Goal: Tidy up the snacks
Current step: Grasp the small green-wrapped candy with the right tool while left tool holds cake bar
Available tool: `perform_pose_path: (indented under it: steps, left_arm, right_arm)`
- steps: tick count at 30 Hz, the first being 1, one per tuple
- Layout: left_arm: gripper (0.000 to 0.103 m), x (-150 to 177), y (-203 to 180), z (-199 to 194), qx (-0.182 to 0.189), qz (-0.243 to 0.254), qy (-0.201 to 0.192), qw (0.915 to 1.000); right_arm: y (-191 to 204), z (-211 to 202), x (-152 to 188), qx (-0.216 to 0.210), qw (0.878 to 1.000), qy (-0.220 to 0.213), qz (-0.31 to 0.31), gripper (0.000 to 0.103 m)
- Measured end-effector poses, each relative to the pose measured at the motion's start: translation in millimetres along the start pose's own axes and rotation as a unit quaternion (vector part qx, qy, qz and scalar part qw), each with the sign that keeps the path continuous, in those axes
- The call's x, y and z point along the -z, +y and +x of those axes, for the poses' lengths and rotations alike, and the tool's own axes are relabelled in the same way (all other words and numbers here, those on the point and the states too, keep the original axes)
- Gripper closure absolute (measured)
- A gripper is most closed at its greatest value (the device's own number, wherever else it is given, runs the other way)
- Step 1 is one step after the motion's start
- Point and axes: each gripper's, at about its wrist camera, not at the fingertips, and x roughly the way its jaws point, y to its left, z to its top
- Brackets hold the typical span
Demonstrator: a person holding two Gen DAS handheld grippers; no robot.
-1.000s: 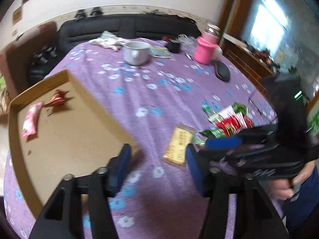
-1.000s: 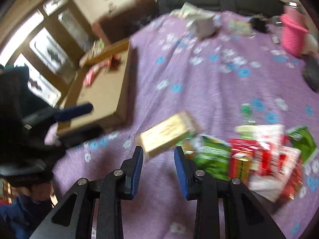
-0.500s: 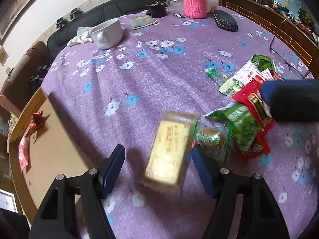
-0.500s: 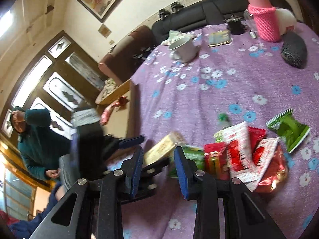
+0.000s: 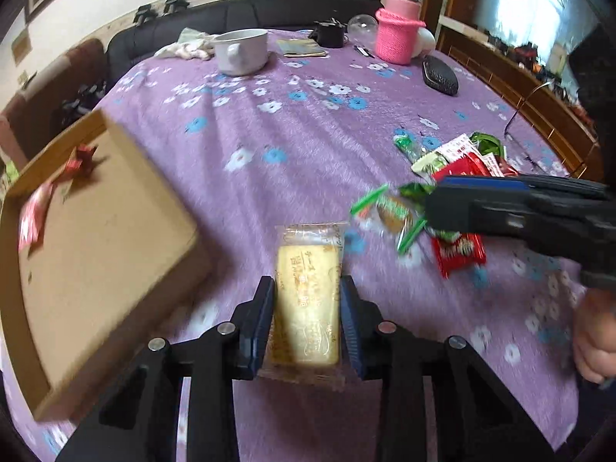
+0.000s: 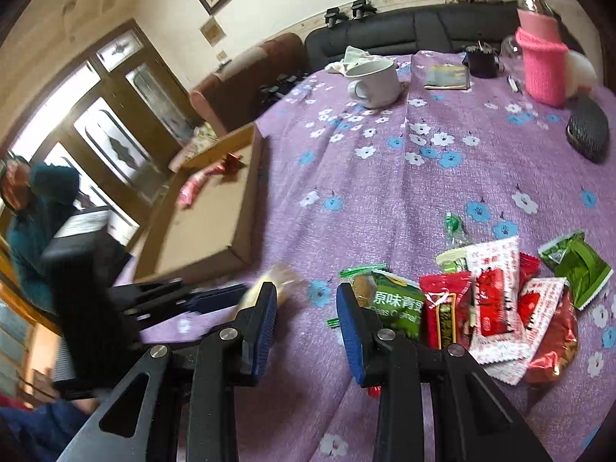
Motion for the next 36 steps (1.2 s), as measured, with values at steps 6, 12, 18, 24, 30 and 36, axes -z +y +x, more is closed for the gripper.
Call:
perform_pose_path:
  steps: [6, 12, 18, 24, 30, 36]
  left_arm:
    - [0.07, 13, 6, -2, -0.004, -0.005, -0.002, 1.0]
    - [0.07, 14, 4, -1, -0.006, 0.0, -0.004, 1.0]
    - [0.07, 14, 4, -1, -0.006, 0.0, -0.005, 1.0]
    - [0.07, 14, 5, 0, -0.005, -0.004, -0.008, 0.9999]
    - [0.07, 10, 9, -2, 0.011, -0.028, -0.012, 0.9995]
    - [0.07, 7, 8, -9, 0.017, -0.034, -0.017, 0.9991]
  right_arm:
    - [11, 21, 2, 0.115, 0.992, 0.003, -0.054, 0.075]
    - [20, 22, 9, 0.163, 0.982, 0.003, -0.096, 0.075]
    - [21, 31, 12, 0.176, 0.977, 0.013, -0.123, 0.075]
    - [22, 37, 16, 0.178, 0.975, 0.015, -0.131, 0.079]
    - [16, 25, 13, 0.131, 0.987, 0.007, -0.093, 0.082]
    - [14, 6, 8, 0.066, 0.996, -0.015, -0.051, 0.082]
